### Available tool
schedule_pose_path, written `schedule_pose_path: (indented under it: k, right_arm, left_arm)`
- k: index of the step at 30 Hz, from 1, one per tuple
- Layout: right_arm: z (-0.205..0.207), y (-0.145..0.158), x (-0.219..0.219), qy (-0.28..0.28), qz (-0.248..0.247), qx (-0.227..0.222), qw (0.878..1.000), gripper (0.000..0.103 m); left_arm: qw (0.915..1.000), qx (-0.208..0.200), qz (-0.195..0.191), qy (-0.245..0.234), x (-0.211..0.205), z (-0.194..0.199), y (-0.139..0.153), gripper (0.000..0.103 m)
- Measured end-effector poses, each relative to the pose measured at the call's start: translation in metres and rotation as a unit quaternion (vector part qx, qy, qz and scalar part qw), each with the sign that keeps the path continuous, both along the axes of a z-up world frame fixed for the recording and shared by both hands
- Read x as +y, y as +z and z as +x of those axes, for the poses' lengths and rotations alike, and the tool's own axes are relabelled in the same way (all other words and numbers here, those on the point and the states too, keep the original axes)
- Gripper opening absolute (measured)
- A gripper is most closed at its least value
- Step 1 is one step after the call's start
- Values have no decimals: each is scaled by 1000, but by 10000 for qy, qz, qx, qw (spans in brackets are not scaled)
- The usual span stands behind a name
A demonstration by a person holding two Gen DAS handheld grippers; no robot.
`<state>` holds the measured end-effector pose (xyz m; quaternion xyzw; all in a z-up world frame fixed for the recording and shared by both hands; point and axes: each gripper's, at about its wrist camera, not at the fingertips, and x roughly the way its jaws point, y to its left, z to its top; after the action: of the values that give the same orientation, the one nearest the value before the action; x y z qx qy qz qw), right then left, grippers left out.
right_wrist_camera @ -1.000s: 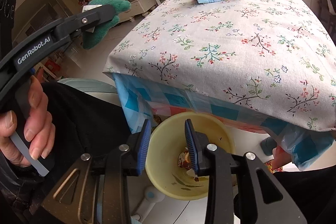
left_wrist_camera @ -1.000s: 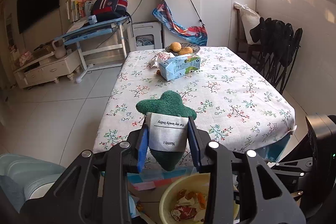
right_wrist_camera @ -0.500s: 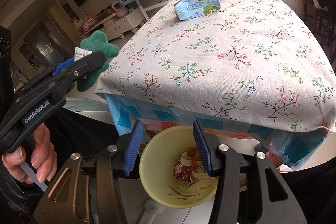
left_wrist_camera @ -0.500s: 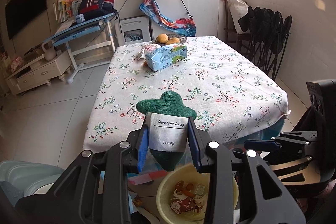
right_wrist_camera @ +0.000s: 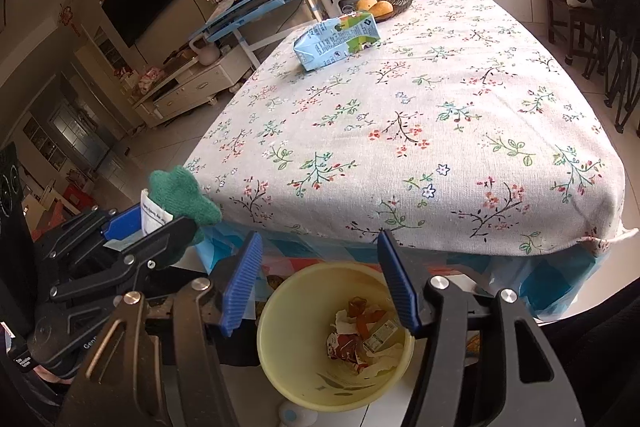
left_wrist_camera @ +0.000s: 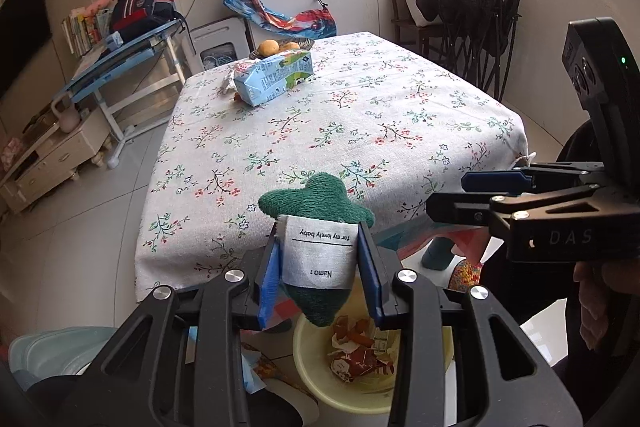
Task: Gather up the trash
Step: 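Lower the green sponge into the yellow bucket and open the left gripper, then move the right gripper to the blue milk carton and grasp it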
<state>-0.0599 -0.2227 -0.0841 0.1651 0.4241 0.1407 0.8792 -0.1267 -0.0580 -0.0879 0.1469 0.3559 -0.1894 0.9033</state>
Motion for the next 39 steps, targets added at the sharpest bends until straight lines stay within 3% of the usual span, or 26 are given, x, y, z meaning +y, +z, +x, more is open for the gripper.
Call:
schedule_pose_path:
  k: [11,19,23,28,35,39]
  right_arm:
    - [-1,1,-5,-136,29,-20,9999,64]
    - [-1,1,-7,-170,69,-24,9998,65]
    - [2,2,-8,-189,142,-11,9997,66]
    - [25,10,-6,-202,302,17,9993,70]
    - [99,31,11,-286,252,-73,9992,72]
    - [160,37,17,-642,434,50,9970,74]
  left_arm:
    - [9984,317,255,-405,-9,-9,-16,44]
    - [9991,285,74,-292,-5,-7,-9,53]
    - [9990,56,-420,158,14,2,10,64]
    - [9886,-275,-994,1101,46,25,34,71]
    - [9774,-565,-1033,1756,75,74,59,74]
    - [9658,-355,-1412,2144,98,97,59,74]
